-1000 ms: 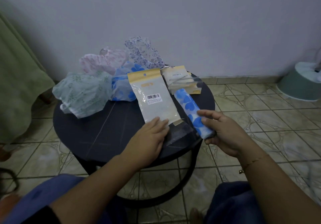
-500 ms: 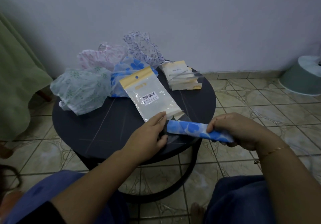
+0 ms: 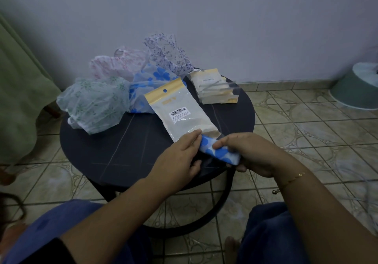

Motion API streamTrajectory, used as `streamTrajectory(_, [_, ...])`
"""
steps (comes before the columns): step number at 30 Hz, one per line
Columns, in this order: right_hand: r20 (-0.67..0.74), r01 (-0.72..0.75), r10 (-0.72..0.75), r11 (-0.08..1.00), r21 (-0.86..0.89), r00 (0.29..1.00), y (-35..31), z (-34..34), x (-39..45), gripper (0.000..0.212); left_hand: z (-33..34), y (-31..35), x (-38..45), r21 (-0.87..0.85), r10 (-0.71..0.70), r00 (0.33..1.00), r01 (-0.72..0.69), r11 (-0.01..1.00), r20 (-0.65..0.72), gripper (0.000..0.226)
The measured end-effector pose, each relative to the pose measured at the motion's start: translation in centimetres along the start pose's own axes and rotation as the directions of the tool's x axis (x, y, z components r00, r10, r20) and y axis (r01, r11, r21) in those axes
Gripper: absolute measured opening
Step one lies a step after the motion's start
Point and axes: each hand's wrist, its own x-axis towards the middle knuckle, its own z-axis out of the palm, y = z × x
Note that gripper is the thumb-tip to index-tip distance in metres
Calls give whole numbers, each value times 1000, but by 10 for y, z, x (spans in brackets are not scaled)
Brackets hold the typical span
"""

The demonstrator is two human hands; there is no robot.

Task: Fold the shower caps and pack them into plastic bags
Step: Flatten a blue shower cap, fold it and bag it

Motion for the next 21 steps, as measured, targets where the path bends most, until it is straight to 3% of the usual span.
streamTrajectory(6, [76,-29,24,997,69,997,-5,5,1,39,3,-2,0,-8,-11,1000,11,1000,-29,62])
streamTrajectory(8, [12,-12,11,998,57,1000,-8,6,-1,33,3,-4,0,-13,-25,999,25,1000,-34,62])
streamTrajectory(11, [-178,40,-50,998,-56,983,-12,12,-3,17,5,-6,0,-8,-25,999,25,1000,-36,65])
streamTrajectory(17, [-276,82,-166,953,-291,947,-6,25,0,10,10,-11,0,-12,-41,999,40,999,-32,71])
streamTrajectory(19, [-264,89,-191,931,-355,945,-4,26,2,13,10,-10,0,1,-36,998,36,999,-53,72])
streamTrajectory(21, [-150,105,-171,924,-369,974,-4,23,-1,26,11,-10,0,0,-16,996,16,1000,-91,70])
